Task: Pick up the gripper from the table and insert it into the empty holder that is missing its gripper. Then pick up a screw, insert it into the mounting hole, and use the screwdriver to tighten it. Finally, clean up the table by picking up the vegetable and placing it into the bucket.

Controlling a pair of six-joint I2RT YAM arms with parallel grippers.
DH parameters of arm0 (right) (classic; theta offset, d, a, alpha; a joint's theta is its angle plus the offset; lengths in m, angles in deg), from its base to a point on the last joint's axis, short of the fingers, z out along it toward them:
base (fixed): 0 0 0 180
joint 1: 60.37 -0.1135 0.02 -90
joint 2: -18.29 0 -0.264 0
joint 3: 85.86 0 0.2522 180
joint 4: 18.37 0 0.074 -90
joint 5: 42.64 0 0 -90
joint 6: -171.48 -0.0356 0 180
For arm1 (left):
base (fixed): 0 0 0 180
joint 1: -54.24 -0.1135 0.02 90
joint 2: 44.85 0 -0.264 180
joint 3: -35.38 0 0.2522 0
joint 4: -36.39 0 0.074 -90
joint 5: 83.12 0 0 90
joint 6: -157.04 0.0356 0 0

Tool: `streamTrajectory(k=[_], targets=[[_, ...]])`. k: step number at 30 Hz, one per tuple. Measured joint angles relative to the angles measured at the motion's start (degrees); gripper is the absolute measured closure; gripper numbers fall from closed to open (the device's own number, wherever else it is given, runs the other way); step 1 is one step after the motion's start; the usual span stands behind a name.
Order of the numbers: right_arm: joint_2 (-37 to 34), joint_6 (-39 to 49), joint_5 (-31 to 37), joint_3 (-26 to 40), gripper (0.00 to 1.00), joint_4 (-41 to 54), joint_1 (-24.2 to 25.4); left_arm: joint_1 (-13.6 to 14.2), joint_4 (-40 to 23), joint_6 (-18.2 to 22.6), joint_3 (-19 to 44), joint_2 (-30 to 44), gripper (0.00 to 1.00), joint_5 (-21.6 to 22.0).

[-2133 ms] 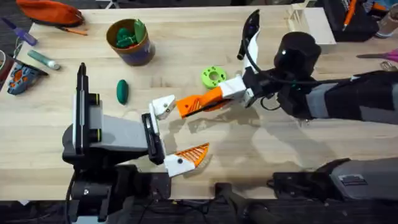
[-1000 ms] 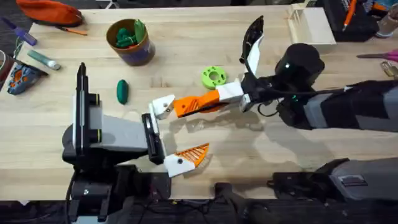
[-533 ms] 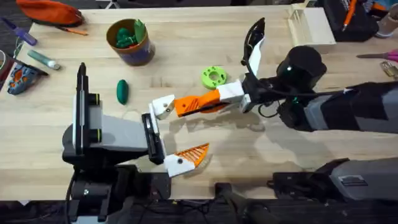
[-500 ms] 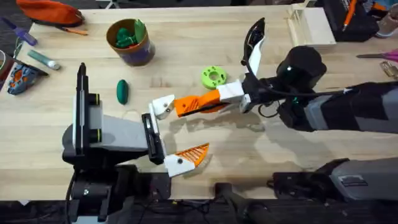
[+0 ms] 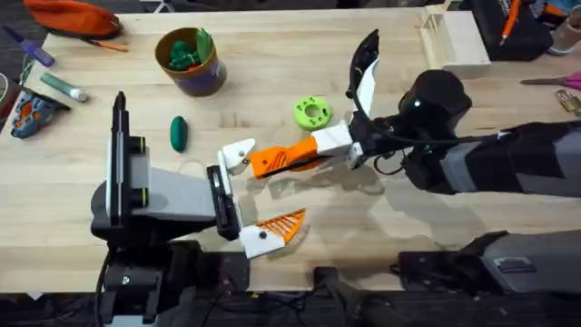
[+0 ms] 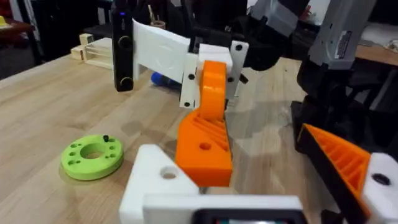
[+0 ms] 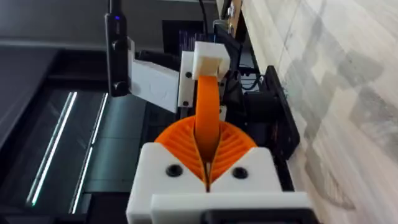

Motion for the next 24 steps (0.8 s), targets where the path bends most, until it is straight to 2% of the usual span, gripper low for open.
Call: streamTrajectory(k=[24], targets=[[0.0,-0.4,0.0,0.0,0.993,1.3,0.0,0.0,0.0,0.0,0.0,0.0,0.014,0.0]])
